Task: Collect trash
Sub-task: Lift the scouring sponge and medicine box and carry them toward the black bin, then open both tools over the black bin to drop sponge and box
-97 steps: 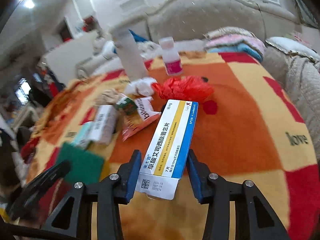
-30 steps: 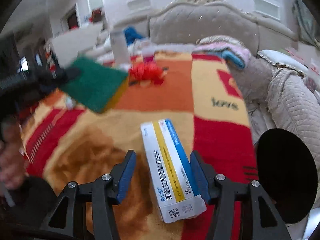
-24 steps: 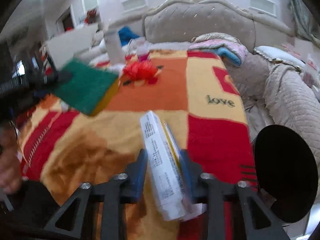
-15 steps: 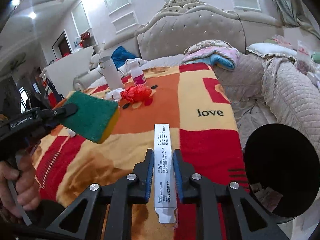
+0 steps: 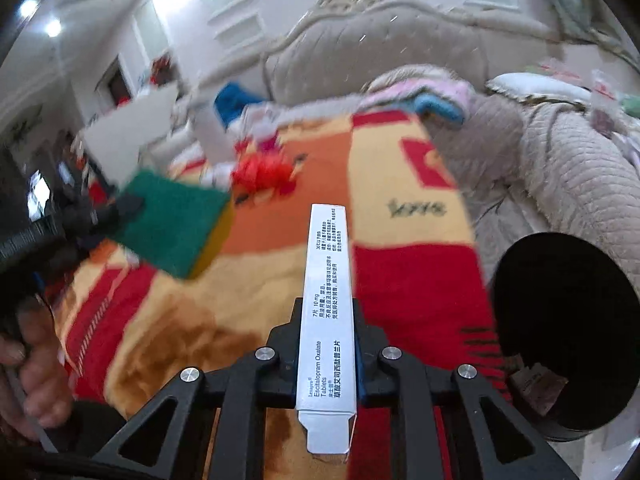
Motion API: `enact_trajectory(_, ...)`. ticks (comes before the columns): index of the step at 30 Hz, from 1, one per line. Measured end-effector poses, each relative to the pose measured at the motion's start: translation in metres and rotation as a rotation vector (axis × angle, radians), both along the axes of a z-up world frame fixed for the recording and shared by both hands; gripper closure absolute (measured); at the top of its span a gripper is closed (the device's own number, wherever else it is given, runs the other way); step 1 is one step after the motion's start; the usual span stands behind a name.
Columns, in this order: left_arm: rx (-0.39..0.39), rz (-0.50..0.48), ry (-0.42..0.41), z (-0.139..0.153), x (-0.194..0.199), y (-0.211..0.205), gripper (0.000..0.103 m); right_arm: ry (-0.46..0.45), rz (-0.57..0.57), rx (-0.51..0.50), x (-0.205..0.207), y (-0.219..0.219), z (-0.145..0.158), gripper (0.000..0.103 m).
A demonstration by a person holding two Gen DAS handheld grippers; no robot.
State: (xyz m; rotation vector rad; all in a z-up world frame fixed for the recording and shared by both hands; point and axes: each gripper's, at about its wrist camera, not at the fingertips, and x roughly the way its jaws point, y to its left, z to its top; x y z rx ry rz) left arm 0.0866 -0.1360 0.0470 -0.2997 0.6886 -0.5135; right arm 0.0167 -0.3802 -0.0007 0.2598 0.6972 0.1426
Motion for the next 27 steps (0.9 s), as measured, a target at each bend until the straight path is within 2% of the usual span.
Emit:
enact_trajectory(5,-0.001,-0.020,-0.006,0.004,0.002,-0.017,0.083,-0.050,-0.091,0.051,-0.010,-0.026,0.010,0.086)
enact_trajectory(9,-0.012,-0.054,-0.009,0.007,0.002,-0.038,0.083,-0.065,-0.153,0.045,-0.017,-0.037,0.014,0.086)
enact_trajectory(15,-0.012,-0.156,-0.014,0.007,-0.001,-0.091,0.083,-0.065,-0.378,0.061,-0.035,-0.084,0.012,0.086)
enact_trajectory(19,0.009,-0.239,-0.021,0.003,-0.002,-0.134,0.083,-0.017,-0.507,0.065,-0.050,-0.118,0.002,0.086)
enact_trajectory(27,0.037,-0.335,0.008,-0.019,0.008,-0.207,0.083,0.036,-0.563,0.024,-0.057,-0.149,-0.009,0.086)
